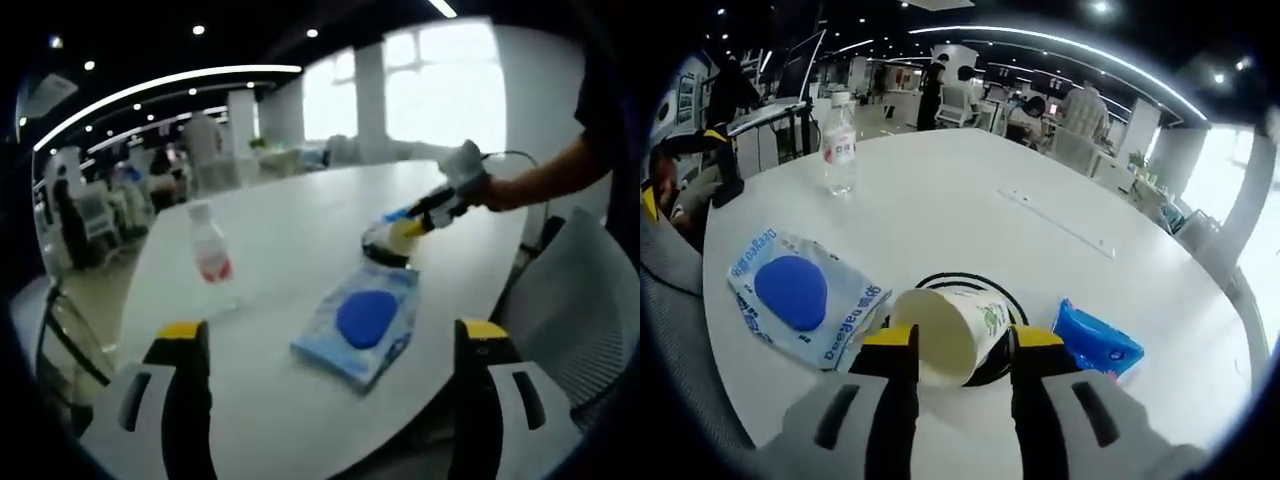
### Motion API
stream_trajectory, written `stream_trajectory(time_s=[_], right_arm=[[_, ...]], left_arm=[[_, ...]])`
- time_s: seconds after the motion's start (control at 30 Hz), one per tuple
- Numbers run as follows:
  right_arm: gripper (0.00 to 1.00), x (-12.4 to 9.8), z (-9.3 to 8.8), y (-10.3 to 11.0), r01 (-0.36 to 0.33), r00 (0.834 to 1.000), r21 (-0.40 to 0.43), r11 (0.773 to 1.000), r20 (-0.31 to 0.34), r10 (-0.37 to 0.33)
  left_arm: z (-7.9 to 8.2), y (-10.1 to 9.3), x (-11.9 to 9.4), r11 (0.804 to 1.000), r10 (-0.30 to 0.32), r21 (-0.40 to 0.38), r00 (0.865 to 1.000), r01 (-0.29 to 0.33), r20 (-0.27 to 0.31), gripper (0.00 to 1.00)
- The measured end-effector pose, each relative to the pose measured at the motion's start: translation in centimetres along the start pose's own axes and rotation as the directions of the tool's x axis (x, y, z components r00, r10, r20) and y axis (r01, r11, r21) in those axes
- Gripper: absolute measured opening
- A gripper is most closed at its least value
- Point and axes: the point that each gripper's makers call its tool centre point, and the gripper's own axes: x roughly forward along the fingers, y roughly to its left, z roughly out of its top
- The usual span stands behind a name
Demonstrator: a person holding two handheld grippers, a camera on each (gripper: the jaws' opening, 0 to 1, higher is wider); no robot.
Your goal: Arrange the tabletop items into an orderly group along one side of the table until the central work area is clear of visible clutter.
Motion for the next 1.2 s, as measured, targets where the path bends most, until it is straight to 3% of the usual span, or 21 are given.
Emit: stream_trajectory(time_s=[0.33,0.63,0.93,1.2], right_arm=[[0.10,0.4,0.3,-1.0,0.036,0.999,-0.029,0.999,0.012,-0.036],[0.01,0.0,0.4,-1.9,0.060,0.998,-0.003,0.998,0.022,-0.060],[0.01,-1.0,1.3,-2.1,0.061,0.997,0.034,0.998,0.047,-0.062],[0.00,-1.2,3.2,-1.8,0.026,0.997,0.089,0.996,0.067,-0.032]], left_arm=[[-0.2,0.1,0.0,1.000,0.006,0.005,1.000,-0.006,-0.015,0.97],[-0.3,0.0,0.1,1.000,0.003,0.006,1.000,-0.003,-0.021,0.96],[-0.4,0.0,0.1,1.000,0.002,0.010,1.000,-0.002,-0.025,0.96],[-0.3,-0.1,0.1,1.000,-0.001,0.010,1.000,0.001,-0.022,0.96]])
